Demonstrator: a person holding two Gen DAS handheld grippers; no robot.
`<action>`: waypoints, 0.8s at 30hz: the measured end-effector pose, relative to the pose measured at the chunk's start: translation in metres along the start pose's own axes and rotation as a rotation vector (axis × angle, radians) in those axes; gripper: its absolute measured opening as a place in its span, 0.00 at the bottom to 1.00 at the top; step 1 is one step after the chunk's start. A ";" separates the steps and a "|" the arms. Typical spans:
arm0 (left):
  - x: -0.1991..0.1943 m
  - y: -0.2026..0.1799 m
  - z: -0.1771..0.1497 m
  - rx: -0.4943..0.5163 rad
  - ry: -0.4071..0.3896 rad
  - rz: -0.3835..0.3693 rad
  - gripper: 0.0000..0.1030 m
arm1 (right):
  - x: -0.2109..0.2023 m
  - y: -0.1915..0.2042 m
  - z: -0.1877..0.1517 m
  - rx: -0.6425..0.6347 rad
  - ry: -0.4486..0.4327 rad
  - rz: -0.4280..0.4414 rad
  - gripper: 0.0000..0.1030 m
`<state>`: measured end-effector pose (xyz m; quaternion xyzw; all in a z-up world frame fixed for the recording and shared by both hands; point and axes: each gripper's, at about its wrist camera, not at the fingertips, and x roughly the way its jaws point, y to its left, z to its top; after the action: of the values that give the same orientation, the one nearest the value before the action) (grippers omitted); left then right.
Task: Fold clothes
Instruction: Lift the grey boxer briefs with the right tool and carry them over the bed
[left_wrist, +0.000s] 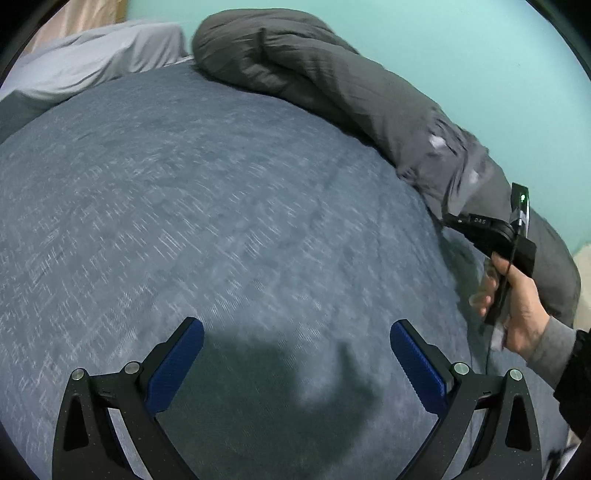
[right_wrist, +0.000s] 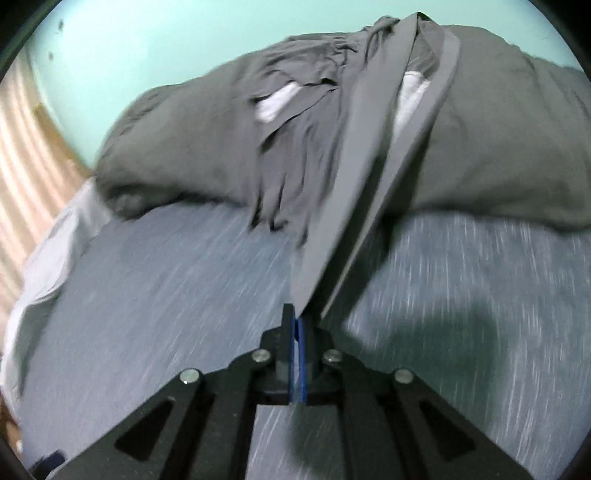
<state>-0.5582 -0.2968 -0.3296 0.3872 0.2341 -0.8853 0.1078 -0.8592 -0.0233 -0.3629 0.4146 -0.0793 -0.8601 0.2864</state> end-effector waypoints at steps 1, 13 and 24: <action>-0.004 -0.001 -0.006 0.008 0.003 0.001 1.00 | -0.012 -0.002 -0.011 0.019 0.005 0.028 0.01; -0.090 -0.008 -0.065 0.032 0.007 -0.003 1.00 | -0.175 0.007 -0.128 0.029 0.043 0.174 0.01; -0.187 -0.009 -0.157 -0.020 -0.024 -0.071 1.00 | -0.302 0.051 -0.256 0.060 0.038 0.319 0.01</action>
<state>-0.3349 -0.2092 -0.2820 0.3669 0.2549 -0.8908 0.0831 -0.4947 0.1294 -0.3064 0.4214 -0.1645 -0.7929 0.4083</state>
